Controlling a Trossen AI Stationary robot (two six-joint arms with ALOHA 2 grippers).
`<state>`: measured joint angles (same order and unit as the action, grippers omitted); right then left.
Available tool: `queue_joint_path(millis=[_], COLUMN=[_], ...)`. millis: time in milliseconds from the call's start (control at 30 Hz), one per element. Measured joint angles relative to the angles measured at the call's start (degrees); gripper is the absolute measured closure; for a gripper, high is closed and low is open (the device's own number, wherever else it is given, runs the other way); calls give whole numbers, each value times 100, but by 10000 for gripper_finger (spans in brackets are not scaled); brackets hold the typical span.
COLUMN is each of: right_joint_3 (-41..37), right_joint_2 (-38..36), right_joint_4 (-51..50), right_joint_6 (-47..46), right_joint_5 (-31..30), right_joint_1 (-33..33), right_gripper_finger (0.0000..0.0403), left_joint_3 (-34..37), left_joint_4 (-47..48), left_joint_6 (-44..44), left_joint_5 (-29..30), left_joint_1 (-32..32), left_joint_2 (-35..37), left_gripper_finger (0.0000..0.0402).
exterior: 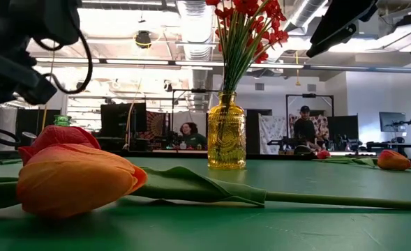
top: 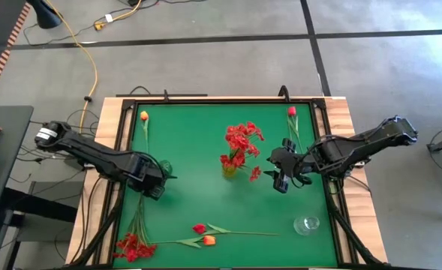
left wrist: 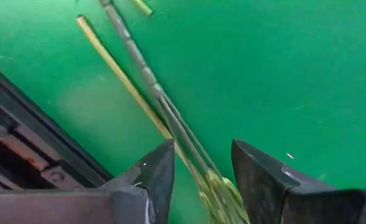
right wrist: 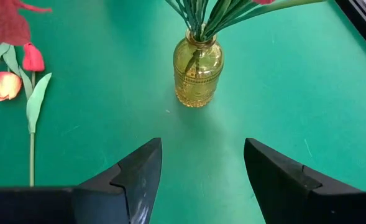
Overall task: Sort flowers into vase by color
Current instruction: Put the red flower into the yellow vase
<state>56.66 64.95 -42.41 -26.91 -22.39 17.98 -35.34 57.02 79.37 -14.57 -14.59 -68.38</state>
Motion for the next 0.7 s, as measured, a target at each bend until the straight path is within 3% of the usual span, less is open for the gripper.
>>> queue_joint_path(millis=[200,700], right_joint_3=[0,0], right_joint_2=[0,0], right_joint_4=[4,4], right_joint_6=[-1,38], right_joint_5=[-2,-7], right_joint_1=[0,-15], right_gripper_finger=[148,148], left_joint_3=[410,570], left_joint_4=[-595,-711], left_joint_6=[46,90], left_joint_5=[-150,18], left_joint_1=[0,2], left_joint_2=[0,0], left_gripper_finger=[255,255])
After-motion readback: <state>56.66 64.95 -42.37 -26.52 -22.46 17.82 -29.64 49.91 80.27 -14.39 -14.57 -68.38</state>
